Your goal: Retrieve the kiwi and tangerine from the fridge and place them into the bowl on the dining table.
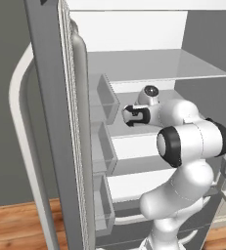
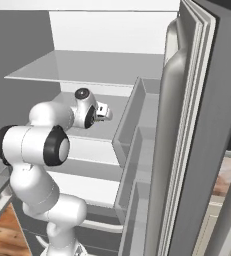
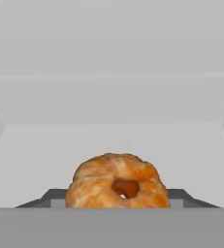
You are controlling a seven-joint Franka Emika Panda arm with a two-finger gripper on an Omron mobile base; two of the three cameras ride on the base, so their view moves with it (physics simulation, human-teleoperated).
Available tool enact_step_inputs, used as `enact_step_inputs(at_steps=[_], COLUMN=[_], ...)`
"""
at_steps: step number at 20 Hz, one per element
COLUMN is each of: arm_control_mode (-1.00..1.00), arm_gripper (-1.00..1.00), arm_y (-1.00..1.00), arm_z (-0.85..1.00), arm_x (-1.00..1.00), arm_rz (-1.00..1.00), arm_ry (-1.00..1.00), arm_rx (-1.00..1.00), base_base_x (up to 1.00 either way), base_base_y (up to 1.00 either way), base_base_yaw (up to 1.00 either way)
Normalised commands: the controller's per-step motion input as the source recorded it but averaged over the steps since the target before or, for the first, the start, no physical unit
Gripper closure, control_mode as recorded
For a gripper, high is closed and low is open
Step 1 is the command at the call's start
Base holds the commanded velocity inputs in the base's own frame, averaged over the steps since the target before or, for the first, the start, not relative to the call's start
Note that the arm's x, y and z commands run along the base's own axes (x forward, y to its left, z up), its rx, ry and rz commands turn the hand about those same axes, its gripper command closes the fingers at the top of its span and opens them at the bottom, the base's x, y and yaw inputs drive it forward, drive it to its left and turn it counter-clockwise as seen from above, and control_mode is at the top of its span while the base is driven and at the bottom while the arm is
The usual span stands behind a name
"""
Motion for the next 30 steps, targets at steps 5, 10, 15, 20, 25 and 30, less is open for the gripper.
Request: enact_step_inputs(at_steps=[5,10,15,20,25,30], arm_control_mode=[-1.0,-1.0,-1.0,-1.0,-1.0,-1.0], arm_gripper=[1.0,1.0,1.0,1.0,1.0,1.0], arm_y=[0.0,-0.02,-0.21,-0.2,-0.23,-0.14], arm_z=[-0.54,-0.44,-0.12,0.39,1.0,1.0], arm_x=[-0.09,-0.48,-1.0,-1.0,-0.92,-0.91], arm_rz=[0.0,0.0,0.0,0.0,0.0,0.0], arm_ry=[0.02,0.0,-0.05,-0.02,0.0,0.04], arm_rx=[0.0,0.0,0.0,0.01,0.0,0.0], base_base_x=[0.0,0.0,0.0,0.0,0.0,0.0], base_base_y=[0.0,0.0,0.0,0.0,0.0,0.0], base_base_yaw=[0.0,0.0,0.0,0.0,0.0,0.0])
